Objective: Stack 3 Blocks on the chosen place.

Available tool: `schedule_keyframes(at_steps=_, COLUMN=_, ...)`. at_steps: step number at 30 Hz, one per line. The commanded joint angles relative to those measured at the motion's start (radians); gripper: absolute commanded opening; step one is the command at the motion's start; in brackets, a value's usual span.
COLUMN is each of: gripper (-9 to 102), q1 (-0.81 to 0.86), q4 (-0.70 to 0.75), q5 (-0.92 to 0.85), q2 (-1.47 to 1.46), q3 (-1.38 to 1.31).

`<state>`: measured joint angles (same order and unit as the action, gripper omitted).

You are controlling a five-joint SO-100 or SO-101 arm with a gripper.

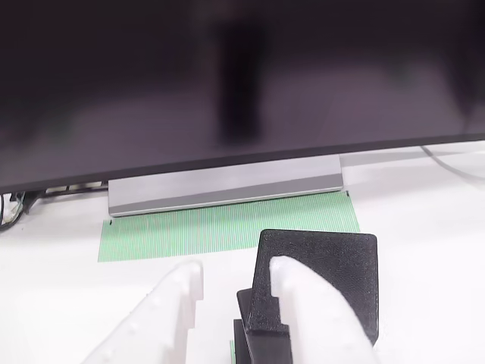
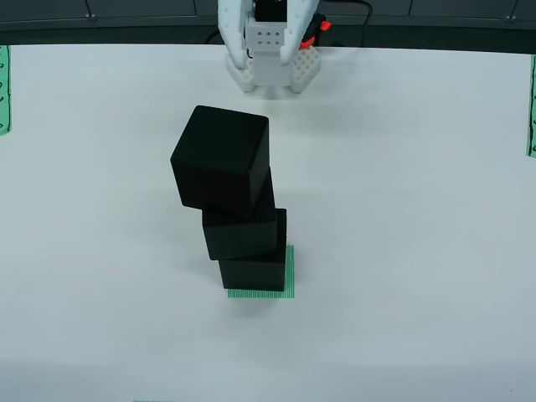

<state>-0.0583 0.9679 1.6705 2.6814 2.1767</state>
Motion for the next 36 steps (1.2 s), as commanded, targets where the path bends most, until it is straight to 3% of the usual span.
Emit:
schedule_keyframes(at_steps=1, gripper=3, q1=-0.002, q4=0.046, q5=0.011, q2=0.018, q3=-0.066)
schedule_keyframes(at_steps=15, gripper=0, q1=-0.017, q4=0.304, q5=0.118, q2=0.023, q3=-0.202)
schedule_keyframes(at_steps=25, gripper=0, q1=0.005, q4=0.235, q5=0.098, q2=0.049, q3=-0.143)
schedule_keyframes(at_steps=31, gripper=0, q1=0.023, q4=0.187, q5=-0.041, q2=0.066, q3=-0.112)
schedule_keyframes(at_steps=36, gripper=0, q1=0.052, q4=0.118, q5=-0.288, q2=0.072, q3=-0.095)
